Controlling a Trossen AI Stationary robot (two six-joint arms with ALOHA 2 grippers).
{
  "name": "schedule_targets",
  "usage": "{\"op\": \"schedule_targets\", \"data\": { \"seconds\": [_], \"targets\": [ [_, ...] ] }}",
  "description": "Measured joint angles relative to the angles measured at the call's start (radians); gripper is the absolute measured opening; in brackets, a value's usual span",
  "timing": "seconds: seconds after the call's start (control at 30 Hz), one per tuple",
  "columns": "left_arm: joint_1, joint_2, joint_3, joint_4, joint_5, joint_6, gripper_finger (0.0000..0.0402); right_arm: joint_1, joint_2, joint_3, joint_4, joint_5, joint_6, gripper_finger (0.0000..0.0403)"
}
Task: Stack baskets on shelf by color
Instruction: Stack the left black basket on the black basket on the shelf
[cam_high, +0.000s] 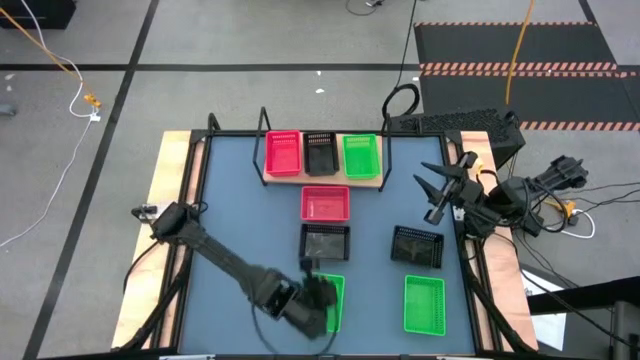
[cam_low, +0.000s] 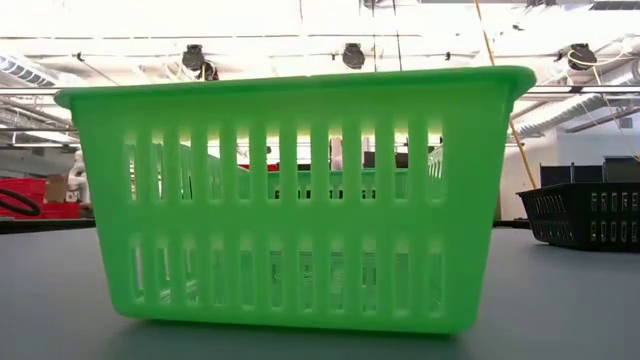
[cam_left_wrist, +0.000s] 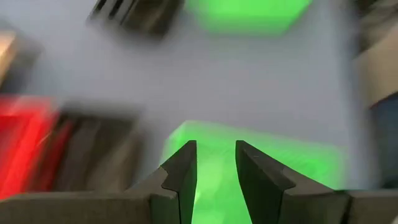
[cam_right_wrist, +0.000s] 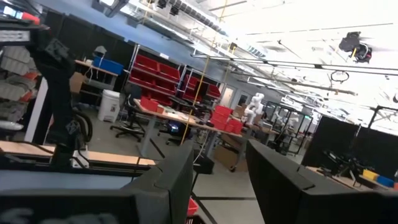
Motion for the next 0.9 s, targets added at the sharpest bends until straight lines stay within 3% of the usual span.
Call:
{"op": "schedule_targets", "data": {
  "seconds": [0.17, 0.27, 0.4, 0.67, 0.83, 0.9],
  "targets": [
    [0.094, 0.004, 0.001, -0.417, -0.002, -0.292, 0.0113, 0.015, 0.0, 0.0, 0.0, 0.0, -0.025, 0.0141],
    [0.174, 0.004, -0.038, -0.464, -0.004, -0.578, 0.0113, 0.019, 0.0, 0.0, 0.0, 0.0, -0.03, 0.0141],
    [0.238, 0.005, -0.065, -0.447, 0.03, -0.701, 0.0113, 0.019, 0.0, 0.0, 0.0, 0.0, -0.029, 0.0141],
    [0.264, 0.002, -0.074, -0.351, 0.099, -0.581, 0.0113, 0.019, 0.0, 0.0, -0.001, 0.0, -0.021, 0.0141],
    [0.276, -0.013, -0.066, 0.031, 0.011, -0.574, 0.0113, 0.019, 0.0, 0.0, -0.001, 0.002, -0.005, 0.0141],
    [0.292, 0.014, -0.066, 0.181, 0.035, -0.545, 0.0113, 0.019, 0.0, 0.0, 0.0, 0.002, 0.012, 0.0141]
  ]
}}
